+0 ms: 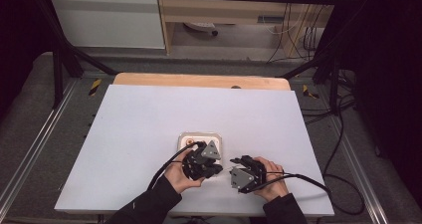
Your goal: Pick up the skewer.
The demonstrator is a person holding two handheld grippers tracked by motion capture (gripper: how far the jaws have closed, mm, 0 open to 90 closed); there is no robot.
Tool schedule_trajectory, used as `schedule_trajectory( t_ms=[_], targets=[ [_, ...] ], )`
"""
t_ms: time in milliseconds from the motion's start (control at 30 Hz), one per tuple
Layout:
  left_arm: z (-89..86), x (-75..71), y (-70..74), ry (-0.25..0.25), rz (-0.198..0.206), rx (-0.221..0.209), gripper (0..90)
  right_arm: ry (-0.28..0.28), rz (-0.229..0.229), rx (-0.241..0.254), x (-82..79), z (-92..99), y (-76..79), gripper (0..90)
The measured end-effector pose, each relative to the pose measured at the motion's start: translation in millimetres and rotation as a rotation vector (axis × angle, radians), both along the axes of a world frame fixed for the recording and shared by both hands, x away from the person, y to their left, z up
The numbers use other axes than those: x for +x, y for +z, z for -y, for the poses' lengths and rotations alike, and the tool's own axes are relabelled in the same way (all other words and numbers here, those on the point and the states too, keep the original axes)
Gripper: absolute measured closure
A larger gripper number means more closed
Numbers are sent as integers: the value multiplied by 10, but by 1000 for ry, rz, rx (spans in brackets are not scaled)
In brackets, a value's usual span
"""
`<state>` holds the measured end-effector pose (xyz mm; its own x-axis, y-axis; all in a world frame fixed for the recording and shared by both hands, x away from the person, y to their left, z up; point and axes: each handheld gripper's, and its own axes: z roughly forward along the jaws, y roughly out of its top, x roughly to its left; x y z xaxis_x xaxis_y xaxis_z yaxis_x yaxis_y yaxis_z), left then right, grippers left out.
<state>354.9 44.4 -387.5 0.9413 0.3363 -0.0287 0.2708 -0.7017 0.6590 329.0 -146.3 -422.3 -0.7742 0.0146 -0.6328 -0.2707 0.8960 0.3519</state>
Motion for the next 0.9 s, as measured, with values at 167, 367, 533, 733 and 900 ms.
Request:
schedule_trajectory(
  t_ms=[167,367,533,733,900],
  targets=[
    [11,-11,-6,-10,-2,6,886,36,24,-25,-9,1,-14,707],
    [3,-18,-8,-18,-2,3,886,61,31,-35,-18,4,-27,793],
    [-5,-12,-19,-16,-3,2,886,74,44,-53,-23,6,-39,853],
    [-17,-3,-27,-13,-10,2,886,100,60,-85,-26,7,-34,886],
    [-22,14,-28,-6,-23,-3,879,110,76,-98,-31,5,-23,889]
  ],
)
